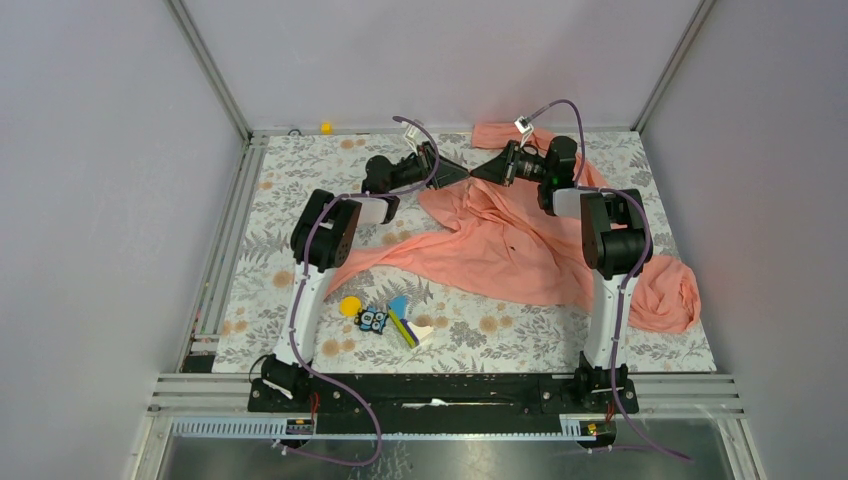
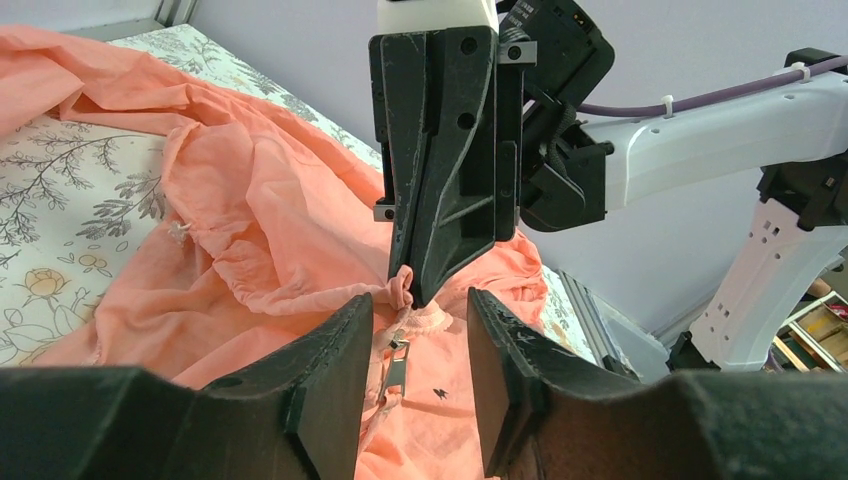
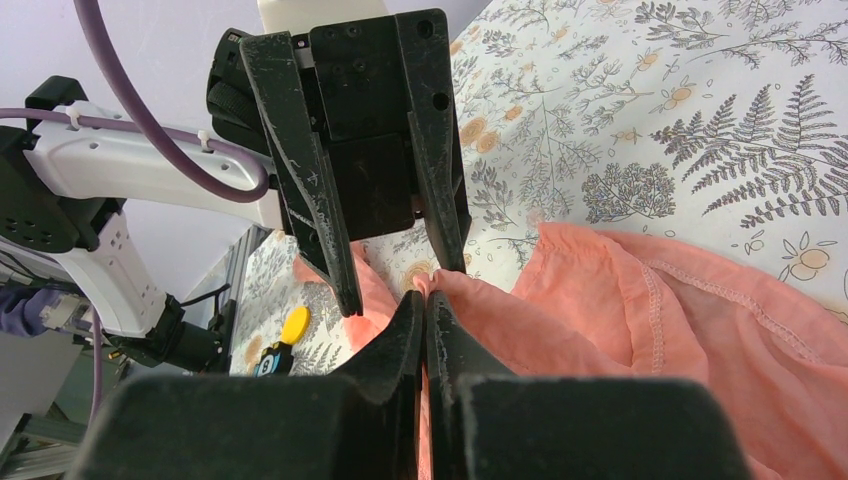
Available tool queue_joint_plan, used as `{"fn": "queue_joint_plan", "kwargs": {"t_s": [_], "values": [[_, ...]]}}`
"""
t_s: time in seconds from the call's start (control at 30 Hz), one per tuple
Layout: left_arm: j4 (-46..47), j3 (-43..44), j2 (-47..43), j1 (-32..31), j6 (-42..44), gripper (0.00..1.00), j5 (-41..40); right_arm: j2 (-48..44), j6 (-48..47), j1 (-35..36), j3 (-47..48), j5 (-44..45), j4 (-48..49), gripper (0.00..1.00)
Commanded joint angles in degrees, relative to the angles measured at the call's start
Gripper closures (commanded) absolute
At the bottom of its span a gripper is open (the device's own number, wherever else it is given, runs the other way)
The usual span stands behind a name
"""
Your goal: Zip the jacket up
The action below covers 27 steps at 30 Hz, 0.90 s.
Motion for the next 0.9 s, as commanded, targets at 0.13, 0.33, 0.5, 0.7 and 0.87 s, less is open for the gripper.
{"fn": "queue_joint_plan", "kwargs": {"t_s": [0.13, 0.33, 0.5, 0.7, 0.87], "values": [[1.87, 2.32, 0.19, -0.41, 1.03, 0.62, -0.08, -3.68, 0.30, 0.51, 0.05, -0.18, 3.48, 1.00], [0.58, 3.61, 0.79, -1.18, 1.17, 0.69, 1.23, -3.74, 0.26, 0.53, -0.03, 0.21, 3.48, 1.00], [1.17, 2.86, 0.46, -1.45, 1.17, 0.83, 1.49, -3.89, 0.05, 0.53, -0.14, 0.58, 3.27, 1.00], [2.04, 1.79, -0.13, -1.53, 0.96, 0.84, 1.68, -4.04, -0.16, 0.54, -0.25, 1.45, 2.71, 1.00], [1.97, 1.70, -0.22, -1.70, 0.97, 0.84, 1.85, -4.14, -0.38, 0.54, -0.31, 1.99, 2.51, 1.00]]}}
